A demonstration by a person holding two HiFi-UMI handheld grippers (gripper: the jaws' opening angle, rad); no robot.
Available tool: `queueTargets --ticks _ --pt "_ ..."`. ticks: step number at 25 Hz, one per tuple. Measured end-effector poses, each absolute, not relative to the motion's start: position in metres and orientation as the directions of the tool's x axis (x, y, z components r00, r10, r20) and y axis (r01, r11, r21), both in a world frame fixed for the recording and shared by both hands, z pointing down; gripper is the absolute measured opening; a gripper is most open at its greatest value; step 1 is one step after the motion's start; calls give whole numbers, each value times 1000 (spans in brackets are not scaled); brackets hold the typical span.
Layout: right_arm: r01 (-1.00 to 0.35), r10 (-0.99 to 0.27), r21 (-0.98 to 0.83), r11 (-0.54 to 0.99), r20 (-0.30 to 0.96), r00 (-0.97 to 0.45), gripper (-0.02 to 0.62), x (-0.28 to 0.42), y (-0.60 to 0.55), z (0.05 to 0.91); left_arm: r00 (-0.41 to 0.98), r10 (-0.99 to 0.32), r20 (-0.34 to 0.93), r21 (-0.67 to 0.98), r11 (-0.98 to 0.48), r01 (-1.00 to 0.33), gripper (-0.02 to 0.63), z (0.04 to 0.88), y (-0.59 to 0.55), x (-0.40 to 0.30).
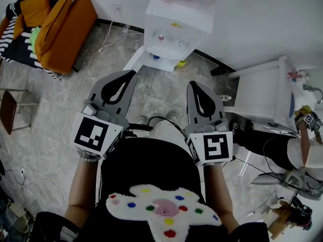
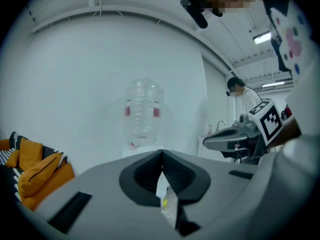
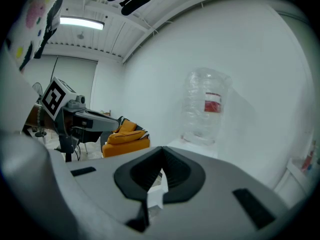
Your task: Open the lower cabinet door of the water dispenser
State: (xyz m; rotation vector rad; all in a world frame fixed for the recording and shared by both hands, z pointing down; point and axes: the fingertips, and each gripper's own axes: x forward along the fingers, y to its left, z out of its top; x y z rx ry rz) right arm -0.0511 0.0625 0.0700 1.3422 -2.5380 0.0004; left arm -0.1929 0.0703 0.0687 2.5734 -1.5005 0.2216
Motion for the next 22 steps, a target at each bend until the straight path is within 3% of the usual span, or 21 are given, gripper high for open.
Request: queueTargets --ticks 22 --pt "-809 -807 126 574 252 -533 2 -54 61 75 500 -840 211 58 -500 -864 14 74 66 -193"
